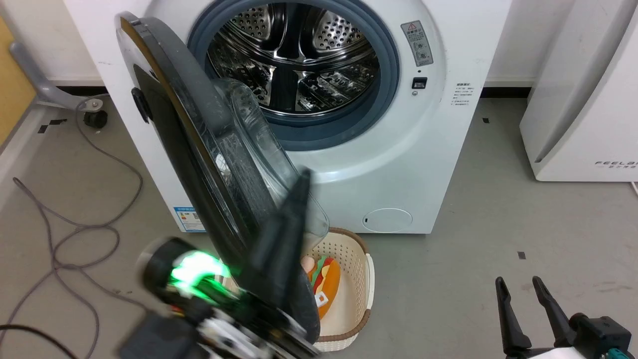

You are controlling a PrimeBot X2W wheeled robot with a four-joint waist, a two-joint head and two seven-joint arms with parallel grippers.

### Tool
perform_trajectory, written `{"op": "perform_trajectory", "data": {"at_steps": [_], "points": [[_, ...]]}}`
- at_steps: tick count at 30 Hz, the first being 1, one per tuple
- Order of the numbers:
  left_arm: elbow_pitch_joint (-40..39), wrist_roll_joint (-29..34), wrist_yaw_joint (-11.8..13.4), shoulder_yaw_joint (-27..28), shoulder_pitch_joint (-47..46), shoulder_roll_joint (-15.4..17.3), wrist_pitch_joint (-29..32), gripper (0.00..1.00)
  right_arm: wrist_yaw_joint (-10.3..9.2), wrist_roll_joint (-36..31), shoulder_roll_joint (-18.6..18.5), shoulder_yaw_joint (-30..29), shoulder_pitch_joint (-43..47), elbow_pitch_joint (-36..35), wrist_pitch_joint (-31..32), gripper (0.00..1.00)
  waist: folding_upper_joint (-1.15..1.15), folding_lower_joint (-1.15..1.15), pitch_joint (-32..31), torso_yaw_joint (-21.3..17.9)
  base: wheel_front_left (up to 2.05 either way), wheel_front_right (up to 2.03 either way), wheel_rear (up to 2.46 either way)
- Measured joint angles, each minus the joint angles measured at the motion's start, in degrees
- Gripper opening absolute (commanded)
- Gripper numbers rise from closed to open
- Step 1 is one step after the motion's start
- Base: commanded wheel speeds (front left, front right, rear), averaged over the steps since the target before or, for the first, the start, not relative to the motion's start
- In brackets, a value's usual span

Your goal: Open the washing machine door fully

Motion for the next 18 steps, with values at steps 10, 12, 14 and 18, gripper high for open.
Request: {"op": "perform_trajectory", "data": {"at_steps": [10,12,14,18], "points": [[4.08,-3.75,-1.11,-11.37,6.54,1.75,10.81,0.0,0.0,-0.08,0.0,-0.07,0.0,-0.1,0.01,1.0,0.0,0.0,-0.05,0.45,0.0,0.0,0.0],[5.26,-3.88,-0.64,-11.93,8.12,2.34,12.98,0.0,0.0,-0.08,0.0,-0.08,0.0,-0.13,0.01,1.0,0.0,0.0,-0.07,0.42,0.0,0.0,0.0],[6.61,-3.78,-0.02,-12.47,9.27,3.11,15.03,0.0,0.0,-0.08,0.0,-0.1,0.0,-0.18,0.03,1.0,0.0,0.0,-0.07,0.39,0.0,0.0,0.0],[10.87,-2.86,0.67,-13.12,10.2,3.88,17.22,0.0,0.0,-0.08,0.0,-0.08,0.0,-0.32,0.08,1.0,0.0,0.0,0.12,0.43,0.0,0.0,0.0]]}}
